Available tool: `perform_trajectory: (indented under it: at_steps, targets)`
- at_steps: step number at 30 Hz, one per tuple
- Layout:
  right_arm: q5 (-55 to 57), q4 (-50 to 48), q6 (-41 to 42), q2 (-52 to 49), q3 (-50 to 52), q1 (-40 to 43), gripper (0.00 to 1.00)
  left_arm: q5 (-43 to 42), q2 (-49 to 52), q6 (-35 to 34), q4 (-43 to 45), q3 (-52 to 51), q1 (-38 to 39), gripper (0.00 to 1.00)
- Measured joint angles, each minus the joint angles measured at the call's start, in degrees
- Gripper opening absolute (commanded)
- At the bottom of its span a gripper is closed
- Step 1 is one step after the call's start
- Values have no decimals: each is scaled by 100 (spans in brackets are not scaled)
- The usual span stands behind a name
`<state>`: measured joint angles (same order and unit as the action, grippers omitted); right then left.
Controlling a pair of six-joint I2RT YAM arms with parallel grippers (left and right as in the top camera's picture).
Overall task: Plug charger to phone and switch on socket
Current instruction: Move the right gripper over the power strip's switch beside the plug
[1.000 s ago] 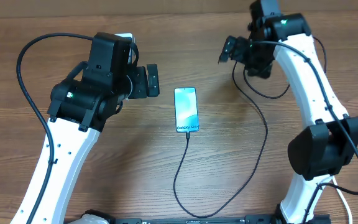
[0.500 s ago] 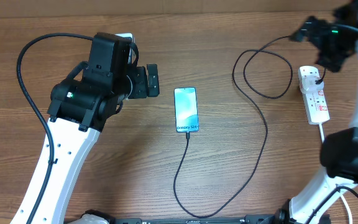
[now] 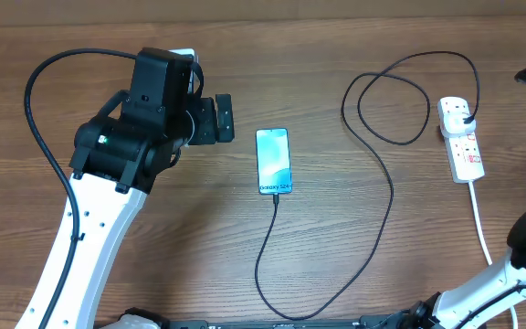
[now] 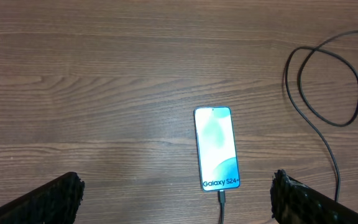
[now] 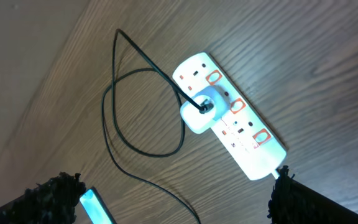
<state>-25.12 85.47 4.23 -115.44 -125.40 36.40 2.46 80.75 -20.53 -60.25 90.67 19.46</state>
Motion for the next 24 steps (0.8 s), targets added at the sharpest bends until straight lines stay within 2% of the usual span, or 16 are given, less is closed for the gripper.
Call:
perform_trajectory:
  at_steps: [8, 18, 24]
  targets:
    - [-35, -651, -188, -2, 1001, -94, 100, 0, 2, -2, 0, 0, 0, 100]
    - [-55, -2009, -254, -17, 2876, -92, 100, 0, 4, -2, 0, 0, 0, 100]
    - [-278, -2771, -254, -24, 3563, -94, 100, 0, 4, 0, 0, 0, 0, 100]
